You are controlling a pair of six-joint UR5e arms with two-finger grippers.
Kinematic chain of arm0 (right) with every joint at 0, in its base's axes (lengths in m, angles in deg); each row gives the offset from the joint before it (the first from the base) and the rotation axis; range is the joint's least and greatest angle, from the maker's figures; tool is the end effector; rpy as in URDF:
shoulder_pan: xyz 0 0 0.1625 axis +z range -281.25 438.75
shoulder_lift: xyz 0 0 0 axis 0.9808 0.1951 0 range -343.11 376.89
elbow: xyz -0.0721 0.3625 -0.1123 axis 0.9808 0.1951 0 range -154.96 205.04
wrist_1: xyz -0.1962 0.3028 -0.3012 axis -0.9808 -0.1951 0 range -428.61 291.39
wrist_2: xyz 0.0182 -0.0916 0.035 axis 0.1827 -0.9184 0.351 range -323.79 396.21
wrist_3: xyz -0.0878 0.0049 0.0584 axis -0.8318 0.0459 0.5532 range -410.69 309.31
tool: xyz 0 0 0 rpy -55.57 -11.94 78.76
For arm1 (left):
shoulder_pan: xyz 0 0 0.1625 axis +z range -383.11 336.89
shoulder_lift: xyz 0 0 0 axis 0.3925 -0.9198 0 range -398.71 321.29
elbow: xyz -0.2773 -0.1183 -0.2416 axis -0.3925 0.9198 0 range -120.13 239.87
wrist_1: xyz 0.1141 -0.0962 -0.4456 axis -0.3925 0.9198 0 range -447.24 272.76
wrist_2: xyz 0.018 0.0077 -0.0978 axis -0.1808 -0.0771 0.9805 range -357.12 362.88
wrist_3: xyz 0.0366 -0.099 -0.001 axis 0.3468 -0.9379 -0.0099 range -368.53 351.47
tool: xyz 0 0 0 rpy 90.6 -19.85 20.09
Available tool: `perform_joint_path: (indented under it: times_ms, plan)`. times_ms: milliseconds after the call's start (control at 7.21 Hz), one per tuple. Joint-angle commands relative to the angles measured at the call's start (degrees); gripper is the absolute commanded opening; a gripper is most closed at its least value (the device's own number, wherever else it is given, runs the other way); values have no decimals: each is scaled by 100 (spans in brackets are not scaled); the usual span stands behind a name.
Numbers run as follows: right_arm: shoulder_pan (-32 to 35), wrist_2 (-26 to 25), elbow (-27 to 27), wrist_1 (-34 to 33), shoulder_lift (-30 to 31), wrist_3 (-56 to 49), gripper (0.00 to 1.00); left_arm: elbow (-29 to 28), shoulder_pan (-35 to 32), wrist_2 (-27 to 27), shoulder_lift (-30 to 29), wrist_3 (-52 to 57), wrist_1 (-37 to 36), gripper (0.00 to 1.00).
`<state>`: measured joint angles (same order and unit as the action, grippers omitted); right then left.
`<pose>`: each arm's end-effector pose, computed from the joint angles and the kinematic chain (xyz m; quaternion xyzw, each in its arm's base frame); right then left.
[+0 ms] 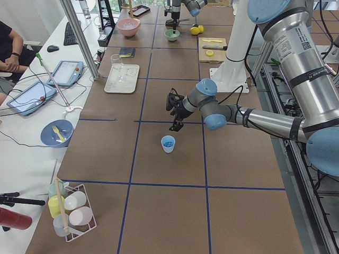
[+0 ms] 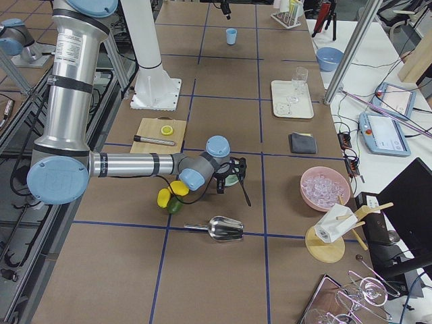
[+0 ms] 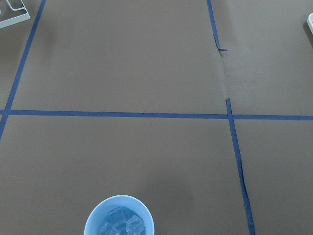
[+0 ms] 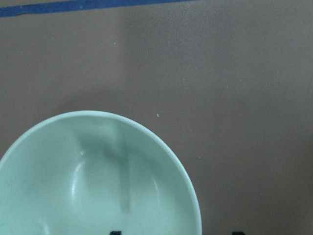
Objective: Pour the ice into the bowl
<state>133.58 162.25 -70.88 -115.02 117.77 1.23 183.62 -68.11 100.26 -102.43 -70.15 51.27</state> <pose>-0.2340 -0.4558 0.5852 0.0269 -0.4283 0.0295 0.9028 0.2112 -0.3804 0.4262 0.2342 0.4096 -0.0975 0.8763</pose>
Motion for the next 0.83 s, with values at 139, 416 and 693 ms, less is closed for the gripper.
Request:
perform_joint_path:
  times_ms: [139,416,693]
  plan:
    - [9,69,-5,53,2,-24,0,-9,0,0,0,1,9,100]
    - [36,131,-118,62,63,-16,0,0,18,0,9,1,9,100]
    - [158,550,-722,-208,20,28,0,0,166,-226,18,-8,18,100]
